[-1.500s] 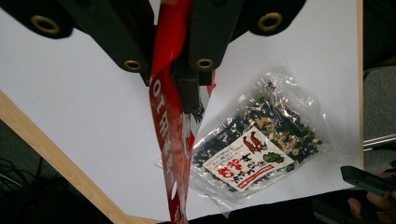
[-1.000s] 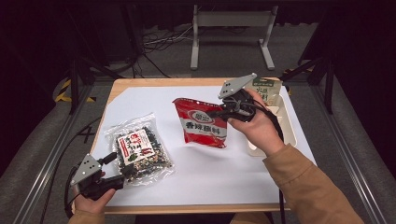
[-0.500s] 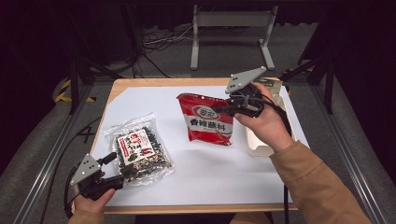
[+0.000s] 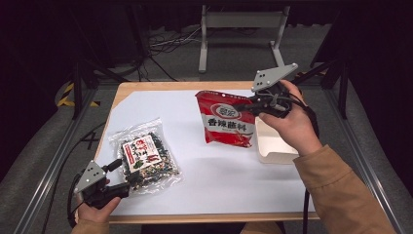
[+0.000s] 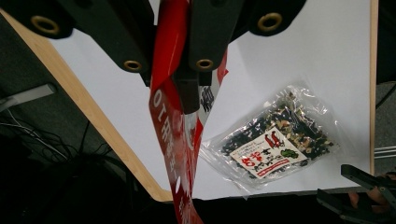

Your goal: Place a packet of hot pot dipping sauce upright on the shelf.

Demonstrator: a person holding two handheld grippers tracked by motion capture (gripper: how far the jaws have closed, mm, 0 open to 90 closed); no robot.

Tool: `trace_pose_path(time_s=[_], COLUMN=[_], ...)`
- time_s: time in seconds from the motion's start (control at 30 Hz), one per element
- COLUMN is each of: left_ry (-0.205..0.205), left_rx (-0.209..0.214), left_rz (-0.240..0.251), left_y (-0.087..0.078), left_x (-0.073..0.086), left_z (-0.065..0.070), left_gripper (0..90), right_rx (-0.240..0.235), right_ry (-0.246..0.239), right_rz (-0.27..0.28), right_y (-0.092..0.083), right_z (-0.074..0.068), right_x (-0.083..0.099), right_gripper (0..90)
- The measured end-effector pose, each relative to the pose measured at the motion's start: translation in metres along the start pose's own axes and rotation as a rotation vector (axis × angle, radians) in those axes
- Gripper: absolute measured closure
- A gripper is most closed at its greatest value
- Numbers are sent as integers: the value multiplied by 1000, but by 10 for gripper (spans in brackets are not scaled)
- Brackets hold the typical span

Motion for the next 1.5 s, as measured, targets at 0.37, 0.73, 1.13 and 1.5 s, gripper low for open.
trace_pose_path(time_s=[0.37, 0.73, 1.13, 1.5], left_ry=[0, 2, 2, -3], left_rx=[6, 6, 4, -3], left_rz=[-4, -7, -7, -11], left_y=[2, 2, 2, 1], left_x=[-1, 0, 0, 1], left_z=[1, 1, 1, 1], left_gripper=[242, 242, 242, 242], right_rx=[54, 93, 156, 197], right_ry=[-6, -27, -54, -75], right_rz=[19, 41, 69, 82], right_y=[-27, -47, -63, -75], right_z=[12, 26, 45, 68], right_x=[7, 17, 34, 53], right_gripper=[888, 887, 888, 888])
Point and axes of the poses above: each handheld gripper's, and its own axes: y roughly forward along the jaws, x roughly out of its underside, z roughly to its right, the point moved 1 cm from there along y, roughly forward along the jaws, and after that the axes turned 1 degree about z, right-handed, at the moved point
